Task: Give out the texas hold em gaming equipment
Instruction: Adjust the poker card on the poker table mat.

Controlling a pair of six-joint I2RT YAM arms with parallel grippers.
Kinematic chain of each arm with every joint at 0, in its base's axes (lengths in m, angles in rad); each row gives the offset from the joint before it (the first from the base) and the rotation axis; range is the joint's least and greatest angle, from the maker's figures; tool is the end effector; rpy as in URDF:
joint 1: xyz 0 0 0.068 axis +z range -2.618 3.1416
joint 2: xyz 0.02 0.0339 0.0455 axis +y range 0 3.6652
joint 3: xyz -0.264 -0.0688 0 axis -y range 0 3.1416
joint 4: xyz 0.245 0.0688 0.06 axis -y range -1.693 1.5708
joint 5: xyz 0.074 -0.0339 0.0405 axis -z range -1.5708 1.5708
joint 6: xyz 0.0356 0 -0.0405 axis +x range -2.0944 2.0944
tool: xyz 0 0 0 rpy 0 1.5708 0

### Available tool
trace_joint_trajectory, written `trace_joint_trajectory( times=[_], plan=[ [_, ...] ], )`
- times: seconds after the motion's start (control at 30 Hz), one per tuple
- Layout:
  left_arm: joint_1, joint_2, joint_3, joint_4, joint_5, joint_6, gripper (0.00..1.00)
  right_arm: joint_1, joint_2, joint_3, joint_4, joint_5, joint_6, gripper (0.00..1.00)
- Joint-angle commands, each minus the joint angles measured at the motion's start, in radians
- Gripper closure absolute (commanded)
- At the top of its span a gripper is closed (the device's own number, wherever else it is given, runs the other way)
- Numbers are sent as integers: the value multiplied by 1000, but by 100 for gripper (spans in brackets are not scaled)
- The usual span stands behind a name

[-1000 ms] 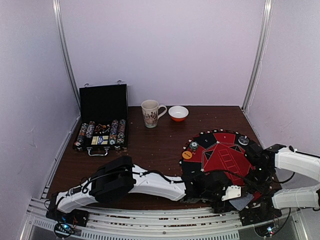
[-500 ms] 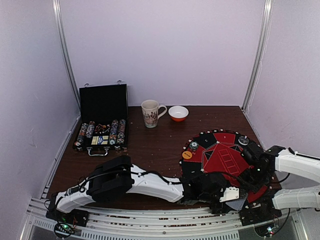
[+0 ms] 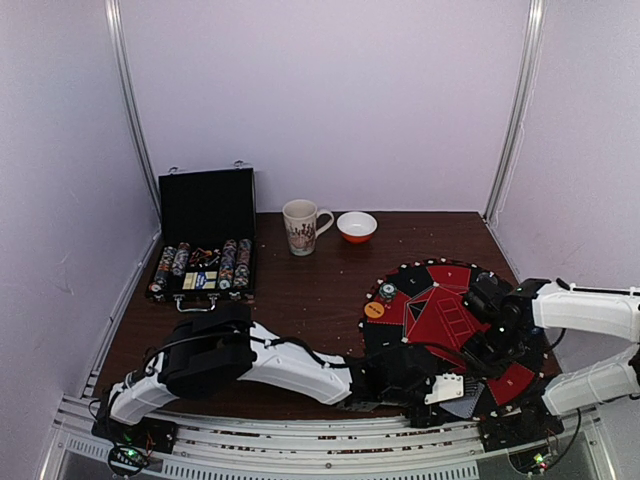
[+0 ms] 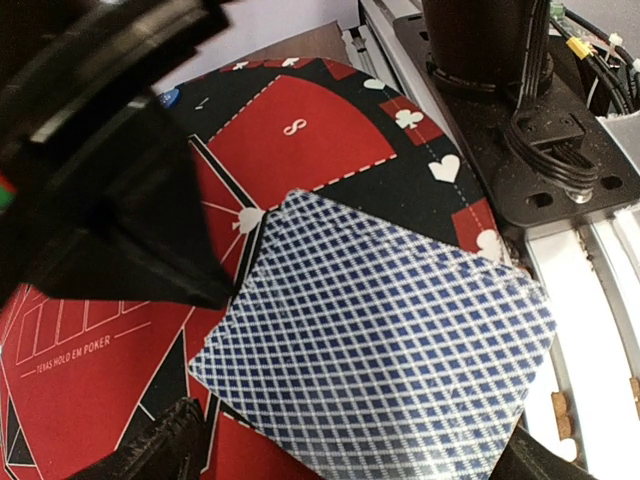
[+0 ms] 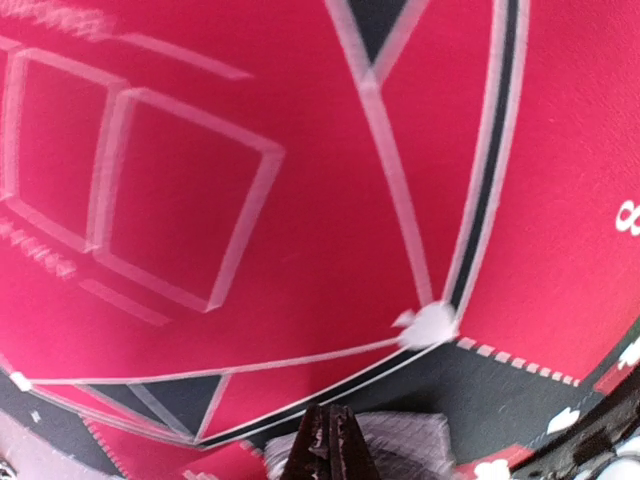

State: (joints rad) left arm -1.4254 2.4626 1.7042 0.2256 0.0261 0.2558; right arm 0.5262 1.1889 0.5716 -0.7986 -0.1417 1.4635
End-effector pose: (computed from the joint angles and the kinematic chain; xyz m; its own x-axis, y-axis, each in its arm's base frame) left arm 0.0772 -0.5334 0.0987 0.1799 0.5173 -0.8367 0.9787 -0.0086 0.2051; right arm 0.1471 0.0912 0.1577 -0.6046 0.7871 0.1222 0.7942 0.5839 0.1683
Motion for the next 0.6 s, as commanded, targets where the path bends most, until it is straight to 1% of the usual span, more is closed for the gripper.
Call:
trace_joint_trajectory(
  times=[0.0, 0.17, 0.3, 0.37, 0.47, 0.57],
  plan=[
    [28, -26, -35, 12, -15, -4, 8, -11, 21, 93, -106, 82, -70, 100],
    [26, -30, -32, 11, -10, -13, 8, -80, 5, 142, -193, 159, -108, 100],
    [26, -41, -44, 9, -7, -10, 8, -110, -35, 192, -322, 233, -127, 100],
    [27, -45, -53, 12, -2, -7, 8, -110, -58, 184, -394, 222, -128, 100],
    [27, -44, -55, 13, 7, -7, 9, -109, -91, 143, -427, 163, -121, 100],
    [26, -45, -54, 11, 18, -10, 10, -110, -101, 122, -462, 149, -124, 100]
  ],
)
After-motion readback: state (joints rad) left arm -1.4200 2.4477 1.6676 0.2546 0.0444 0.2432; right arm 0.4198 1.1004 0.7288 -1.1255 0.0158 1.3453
